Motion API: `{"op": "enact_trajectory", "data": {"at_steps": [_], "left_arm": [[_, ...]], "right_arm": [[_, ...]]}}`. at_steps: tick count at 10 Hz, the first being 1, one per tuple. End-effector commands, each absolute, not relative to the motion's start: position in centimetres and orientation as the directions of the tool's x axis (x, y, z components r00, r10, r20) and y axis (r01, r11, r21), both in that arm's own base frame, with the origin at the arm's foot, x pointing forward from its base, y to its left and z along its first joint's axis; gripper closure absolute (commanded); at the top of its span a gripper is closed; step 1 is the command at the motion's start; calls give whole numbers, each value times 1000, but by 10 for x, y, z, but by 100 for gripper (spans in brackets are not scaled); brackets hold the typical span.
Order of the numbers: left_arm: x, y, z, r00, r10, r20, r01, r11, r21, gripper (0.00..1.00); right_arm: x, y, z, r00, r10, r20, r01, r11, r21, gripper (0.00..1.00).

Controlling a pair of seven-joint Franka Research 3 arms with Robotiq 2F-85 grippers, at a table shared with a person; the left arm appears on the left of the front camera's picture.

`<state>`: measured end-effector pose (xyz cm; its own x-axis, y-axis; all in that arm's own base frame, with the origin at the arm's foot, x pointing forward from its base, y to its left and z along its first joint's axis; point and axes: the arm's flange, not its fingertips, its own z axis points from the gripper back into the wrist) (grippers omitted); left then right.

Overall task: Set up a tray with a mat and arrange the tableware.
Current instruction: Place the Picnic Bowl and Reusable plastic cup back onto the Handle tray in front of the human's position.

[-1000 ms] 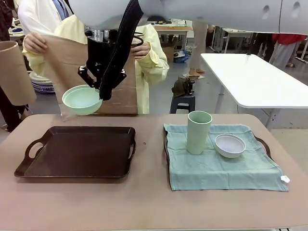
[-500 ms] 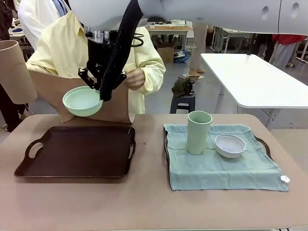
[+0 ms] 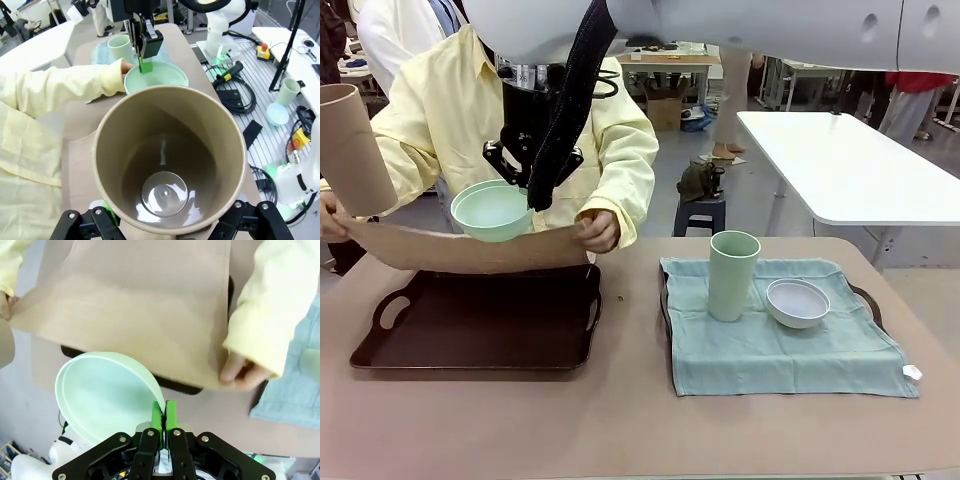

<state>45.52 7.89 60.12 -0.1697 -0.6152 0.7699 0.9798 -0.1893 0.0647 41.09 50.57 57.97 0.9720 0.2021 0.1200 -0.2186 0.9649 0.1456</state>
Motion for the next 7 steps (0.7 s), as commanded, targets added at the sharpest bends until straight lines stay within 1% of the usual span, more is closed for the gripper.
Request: {"op": "enact_trajectory", "data": {"at_steps": [1,7], "left_arm": [[455,78,603,-191,-606,772,977,-191,92,71],[455,78,603,-191,-606,772,977,-191,92,71]], "right_arm": [[410,505,581,972,202,120,-218,966,137,100],[410,505,581,972,202,120,-218,966,137,100]]}}
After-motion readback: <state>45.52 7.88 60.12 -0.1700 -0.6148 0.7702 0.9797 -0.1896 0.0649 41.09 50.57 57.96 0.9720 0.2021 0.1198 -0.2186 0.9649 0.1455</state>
